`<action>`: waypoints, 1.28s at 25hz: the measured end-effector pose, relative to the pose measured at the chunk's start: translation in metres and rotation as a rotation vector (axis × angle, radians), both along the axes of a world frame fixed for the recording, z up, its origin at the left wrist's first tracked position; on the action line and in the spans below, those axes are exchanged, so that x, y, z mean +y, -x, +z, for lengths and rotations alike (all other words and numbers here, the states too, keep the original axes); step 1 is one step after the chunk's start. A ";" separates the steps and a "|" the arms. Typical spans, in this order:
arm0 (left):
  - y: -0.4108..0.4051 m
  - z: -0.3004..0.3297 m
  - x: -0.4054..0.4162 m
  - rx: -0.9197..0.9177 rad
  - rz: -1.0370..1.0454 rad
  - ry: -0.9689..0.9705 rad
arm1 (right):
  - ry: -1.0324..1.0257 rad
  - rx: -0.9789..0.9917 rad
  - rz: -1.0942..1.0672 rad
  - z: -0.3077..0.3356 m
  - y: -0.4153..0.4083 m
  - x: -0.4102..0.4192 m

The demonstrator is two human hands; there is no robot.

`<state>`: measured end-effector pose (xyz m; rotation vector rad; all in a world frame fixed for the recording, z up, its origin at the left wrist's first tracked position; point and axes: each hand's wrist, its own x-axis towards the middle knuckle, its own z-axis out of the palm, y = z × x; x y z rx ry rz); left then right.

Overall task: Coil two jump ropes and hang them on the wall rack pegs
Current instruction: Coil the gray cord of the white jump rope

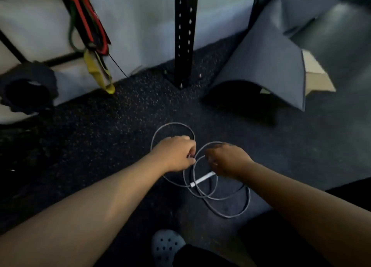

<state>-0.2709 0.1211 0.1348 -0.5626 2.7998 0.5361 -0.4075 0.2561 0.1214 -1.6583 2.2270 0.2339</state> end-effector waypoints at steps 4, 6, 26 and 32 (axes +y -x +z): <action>0.021 -0.104 0.010 -0.160 0.111 -0.206 | -0.167 -0.018 -0.012 -0.104 0.020 0.009; 0.028 -0.138 0.015 -0.191 0.117 -0.222 | -0.171 0.002 0.009 -0.137 0.022 0.006; -0.005 -0.019 0.004 0.049 0.126 -0.006 | 0.137 -0.025 0.031 0.017 0.009 -0.031; -0.059 0.088 -0.001 0.300 0.267 -0.050 | 0.524 -0.582 -0.202 0.123 -0.035 -0.032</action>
